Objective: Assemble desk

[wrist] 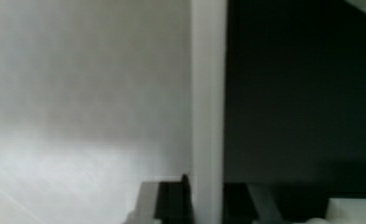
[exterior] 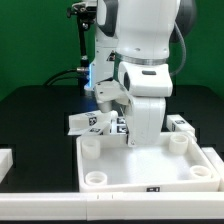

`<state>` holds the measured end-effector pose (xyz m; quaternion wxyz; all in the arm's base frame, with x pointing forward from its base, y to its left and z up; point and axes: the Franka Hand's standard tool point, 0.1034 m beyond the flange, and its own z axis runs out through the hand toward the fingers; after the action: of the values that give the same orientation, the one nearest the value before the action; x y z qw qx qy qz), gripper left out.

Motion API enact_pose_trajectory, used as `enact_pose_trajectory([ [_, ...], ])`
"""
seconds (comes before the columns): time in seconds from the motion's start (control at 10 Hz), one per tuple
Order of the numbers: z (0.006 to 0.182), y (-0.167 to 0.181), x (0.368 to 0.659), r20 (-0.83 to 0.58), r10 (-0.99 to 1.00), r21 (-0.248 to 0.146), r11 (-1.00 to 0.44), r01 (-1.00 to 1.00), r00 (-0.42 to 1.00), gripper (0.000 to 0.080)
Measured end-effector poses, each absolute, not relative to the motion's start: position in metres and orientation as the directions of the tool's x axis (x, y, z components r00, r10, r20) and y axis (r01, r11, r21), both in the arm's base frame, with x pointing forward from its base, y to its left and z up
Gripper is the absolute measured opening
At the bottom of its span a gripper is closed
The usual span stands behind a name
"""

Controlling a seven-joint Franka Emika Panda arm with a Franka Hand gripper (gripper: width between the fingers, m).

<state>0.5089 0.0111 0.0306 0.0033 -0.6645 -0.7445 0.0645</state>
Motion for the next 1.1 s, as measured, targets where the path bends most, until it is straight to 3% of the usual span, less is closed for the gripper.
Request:
enact_pose_trajectory([
  [0.1,0.027,0.009,0.509,-0.078,0.991,-0.124,0.099,0.987,-0.11,0.0052],
  [0.6,0.026,0.009,0.508,-0.079,0.991,-0.125,0.097,0.987,-0.107,0.0052],
  [1.1,0.015,0.032,0.518,-0.081,0.997,-0.13,-0.016,0.991,0.005,0.0055],
])
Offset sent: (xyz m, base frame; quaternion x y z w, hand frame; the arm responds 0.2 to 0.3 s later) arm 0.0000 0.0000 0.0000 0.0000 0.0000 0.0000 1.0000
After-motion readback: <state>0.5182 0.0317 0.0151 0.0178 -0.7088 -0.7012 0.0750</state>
